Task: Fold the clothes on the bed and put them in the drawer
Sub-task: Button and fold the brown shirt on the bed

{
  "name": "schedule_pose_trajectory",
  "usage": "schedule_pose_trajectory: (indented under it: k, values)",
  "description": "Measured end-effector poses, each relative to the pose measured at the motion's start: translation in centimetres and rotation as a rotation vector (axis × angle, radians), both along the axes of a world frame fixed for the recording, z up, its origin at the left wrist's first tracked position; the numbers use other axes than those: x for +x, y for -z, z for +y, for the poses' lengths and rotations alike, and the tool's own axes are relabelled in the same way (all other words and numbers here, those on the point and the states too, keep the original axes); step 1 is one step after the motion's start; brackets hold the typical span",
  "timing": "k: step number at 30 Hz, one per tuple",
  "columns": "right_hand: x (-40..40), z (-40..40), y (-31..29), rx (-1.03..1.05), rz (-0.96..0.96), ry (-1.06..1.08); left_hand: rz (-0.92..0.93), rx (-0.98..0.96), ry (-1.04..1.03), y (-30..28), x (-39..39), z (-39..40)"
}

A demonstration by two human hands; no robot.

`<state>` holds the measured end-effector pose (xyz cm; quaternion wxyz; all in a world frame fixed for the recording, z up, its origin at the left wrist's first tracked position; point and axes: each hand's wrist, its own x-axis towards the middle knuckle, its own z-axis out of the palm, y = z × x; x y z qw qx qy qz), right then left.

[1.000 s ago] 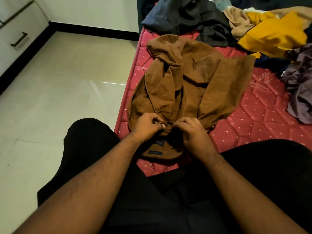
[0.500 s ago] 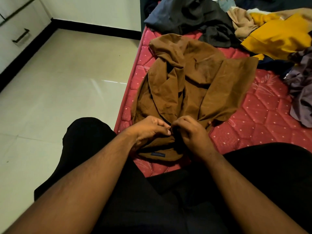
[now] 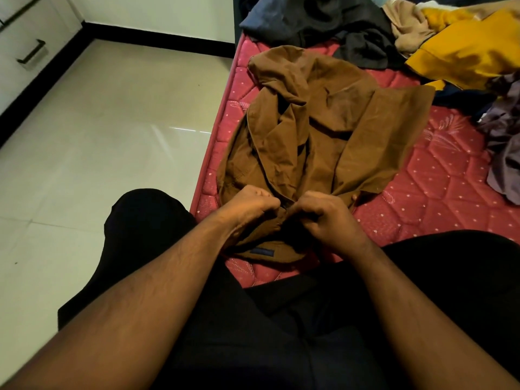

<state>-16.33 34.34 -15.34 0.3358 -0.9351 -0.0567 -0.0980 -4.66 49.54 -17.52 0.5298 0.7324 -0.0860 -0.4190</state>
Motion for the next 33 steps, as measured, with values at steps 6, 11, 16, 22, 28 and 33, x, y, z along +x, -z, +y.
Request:
schedule_pose_trajectory:
  k: [6,11,16,22,28,33]
  values:
    - [-0.1,0.9,0.2,-0.114,0.019,-0.062,-0.055,0.084,0.351,-1.0,0.7,0.5]
    - [0.2,0.9,0.4,0.004,0.009,-0.034,0.083,0.005,0.362,-1.3,1.2,1.2]
    - [0.0,0.8,0.1,-0.083,-0.100,0.023,0.193,-0.117,0.227,-1.1,0.7,1.2]
    - [-0.2,0.8,0.3,-0.126,-0.084,0.011,0.147,-0.120,0.196,-1.6,0.4,1.5]
    - [0.2,0.2,0.8,0.105,0.071,0.153,-0.016,-0.144,0.196,-2.2,0.1,1.5]
    - [0.4,0.0,1.1,0.128,0.210,0.134,-0.251,-0.122,0.262,-2.3,-0.5,1.3]
